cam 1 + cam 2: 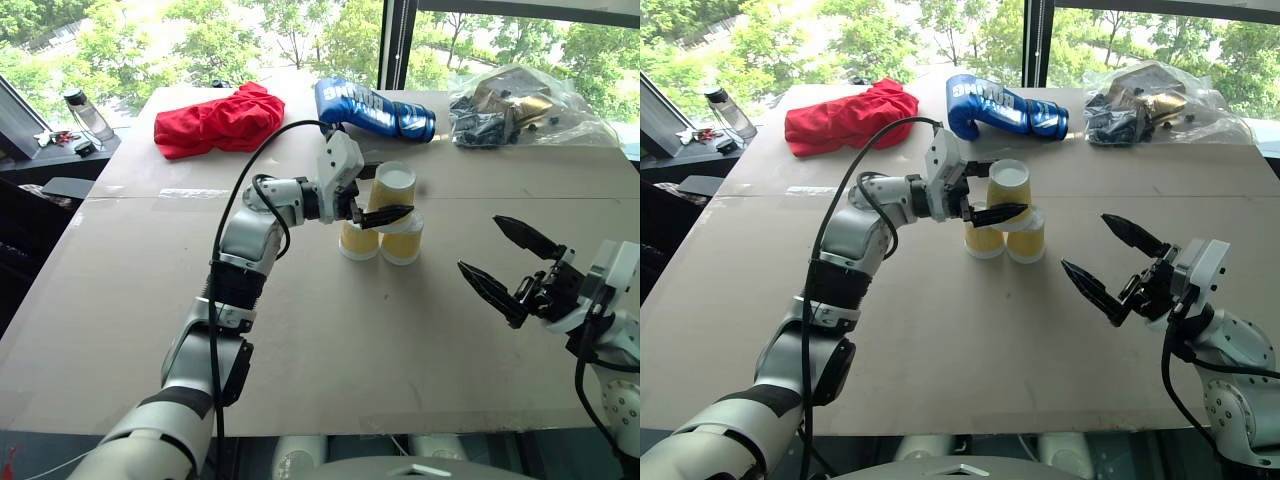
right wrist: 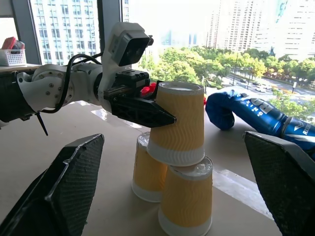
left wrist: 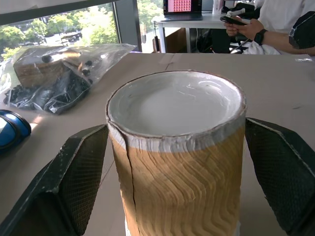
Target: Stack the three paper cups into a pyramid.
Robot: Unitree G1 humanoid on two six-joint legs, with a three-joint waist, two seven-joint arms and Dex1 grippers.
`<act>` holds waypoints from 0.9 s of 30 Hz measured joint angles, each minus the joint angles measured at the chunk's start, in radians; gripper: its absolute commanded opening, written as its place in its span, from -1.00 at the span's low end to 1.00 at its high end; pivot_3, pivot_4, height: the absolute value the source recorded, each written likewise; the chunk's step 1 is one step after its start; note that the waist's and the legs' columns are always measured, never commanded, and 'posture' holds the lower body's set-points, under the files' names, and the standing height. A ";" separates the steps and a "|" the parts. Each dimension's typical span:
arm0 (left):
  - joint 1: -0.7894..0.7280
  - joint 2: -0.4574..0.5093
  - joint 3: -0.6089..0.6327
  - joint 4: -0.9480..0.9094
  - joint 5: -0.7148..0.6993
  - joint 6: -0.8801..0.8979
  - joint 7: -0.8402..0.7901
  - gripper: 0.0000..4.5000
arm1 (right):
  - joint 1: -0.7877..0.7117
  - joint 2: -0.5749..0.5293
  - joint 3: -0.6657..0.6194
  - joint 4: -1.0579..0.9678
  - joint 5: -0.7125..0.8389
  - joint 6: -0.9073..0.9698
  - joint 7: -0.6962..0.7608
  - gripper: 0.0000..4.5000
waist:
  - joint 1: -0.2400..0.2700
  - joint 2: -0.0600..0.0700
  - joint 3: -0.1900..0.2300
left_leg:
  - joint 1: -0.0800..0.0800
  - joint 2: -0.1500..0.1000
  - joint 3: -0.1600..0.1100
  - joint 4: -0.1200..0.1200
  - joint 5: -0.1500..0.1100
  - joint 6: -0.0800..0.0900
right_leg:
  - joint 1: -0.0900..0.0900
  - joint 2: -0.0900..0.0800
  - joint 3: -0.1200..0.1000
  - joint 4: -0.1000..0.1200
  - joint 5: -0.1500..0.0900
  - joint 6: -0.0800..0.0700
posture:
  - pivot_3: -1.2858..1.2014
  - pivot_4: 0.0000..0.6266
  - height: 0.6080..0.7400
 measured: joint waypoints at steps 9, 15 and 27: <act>0.103 0.101 0.093 -0.232 -0.104 0.114 0.005 0.99 | 0.095 -0.034 -0.093 0.014 0.033 -0.007 0.053 1.00 | -0.006 0.000 0.000 | 0.000 0.002 0.000 -0.001 0.000 -0.001 | 0.000 0.000 0.000 0.000 0.000 0.000 | 0.03 -0.52 1.00; 0.293 0.246 0.253 -0.509 -0.330 0.345 0.010 0.99 | 0.177 -0.042 -0.137 0.077 0.040 -0.022 0.119 1.00 | -0.005 0.001 0.000 | 0.001 0.004 0.000 0.000 -0.001 0.002 | 0.001 -0.001 0.001 0.001 0.000 0.000 | 0.03 -0.52 1.00; 1.119 0.272 0.354 -0.691 -0.138 0.184 0.231 0.99 | 0.257 -0.042 -0.130 0.307 -0.061 -0.124 0.257 1.00 | 0.013 0.003 -0.002 | 0.006 0.002 0.001 -0.002 -0.002 0.003 | 0.004 -0.006 0.005 -0.001 0.000 -0.002 | 0.03 -0.52 1.00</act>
